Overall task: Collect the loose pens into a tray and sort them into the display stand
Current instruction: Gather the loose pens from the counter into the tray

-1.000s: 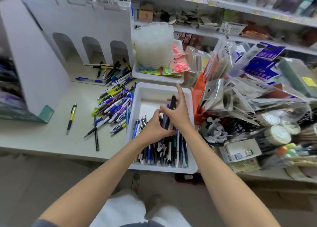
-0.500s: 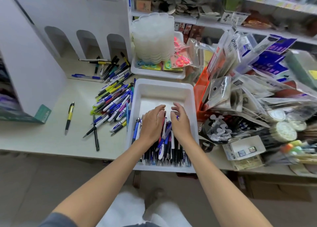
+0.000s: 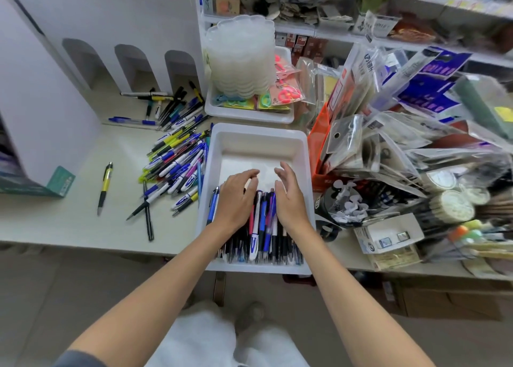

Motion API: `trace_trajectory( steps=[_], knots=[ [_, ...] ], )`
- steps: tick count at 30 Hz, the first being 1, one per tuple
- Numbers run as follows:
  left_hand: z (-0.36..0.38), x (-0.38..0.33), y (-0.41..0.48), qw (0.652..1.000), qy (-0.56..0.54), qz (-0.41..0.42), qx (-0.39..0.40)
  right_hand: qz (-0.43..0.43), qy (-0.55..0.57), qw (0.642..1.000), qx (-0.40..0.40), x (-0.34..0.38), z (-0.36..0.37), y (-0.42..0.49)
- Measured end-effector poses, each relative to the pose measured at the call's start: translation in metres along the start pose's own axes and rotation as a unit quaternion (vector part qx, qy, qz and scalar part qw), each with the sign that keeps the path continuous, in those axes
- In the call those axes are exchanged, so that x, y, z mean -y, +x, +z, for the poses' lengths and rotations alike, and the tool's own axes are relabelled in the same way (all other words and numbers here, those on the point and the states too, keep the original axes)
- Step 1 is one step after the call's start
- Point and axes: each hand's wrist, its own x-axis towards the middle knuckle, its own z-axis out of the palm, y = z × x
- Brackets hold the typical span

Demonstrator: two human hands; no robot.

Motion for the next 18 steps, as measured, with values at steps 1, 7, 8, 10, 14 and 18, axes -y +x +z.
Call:
trace_trajectory(
  steps=[1, 7, 8, 10, 14, 18],
  knots=[
    [-0.002, 0.001, 0.000, 1.000, -0.004, -0.002, -0.003, -0.016, -0.038, 0.999, -0.018, -0.001, -0.004, -0.003],
    [-0.001, 0.016, -0.017, 0.983, 0.167, 0.033, 0.064, -0.080, -0.275, 0.956, 0.069, -0.033, -0.013, -0.016],
    [0.002, 0.018, -0.018, 0.975, 0.205, 0.037, 0.078, -0.082, -0.291, 0.951, 0.070, -0.037, -0.012, -0.017],
    [0.005, 0.019, -0.016, 0.961, 0.258, 0.038, 0.092, -0.100, -0.308, 0.945, 0.048, -0.039, -0.009, -0.018],
    [0.003, 0.017, -0.015, 0.962, 0.256, 0.030, 0.095, -0.090, -0.314, 0.942, 0.074, -0.035, -0.010, -0.019],
    [-0.011, 0.007, -0.015, 0.992, 0.110, 0.011, 0.053, -0.097, -0.284, 0.954, 0.030, -0.027, -0.012, -0.020]
  ],
)
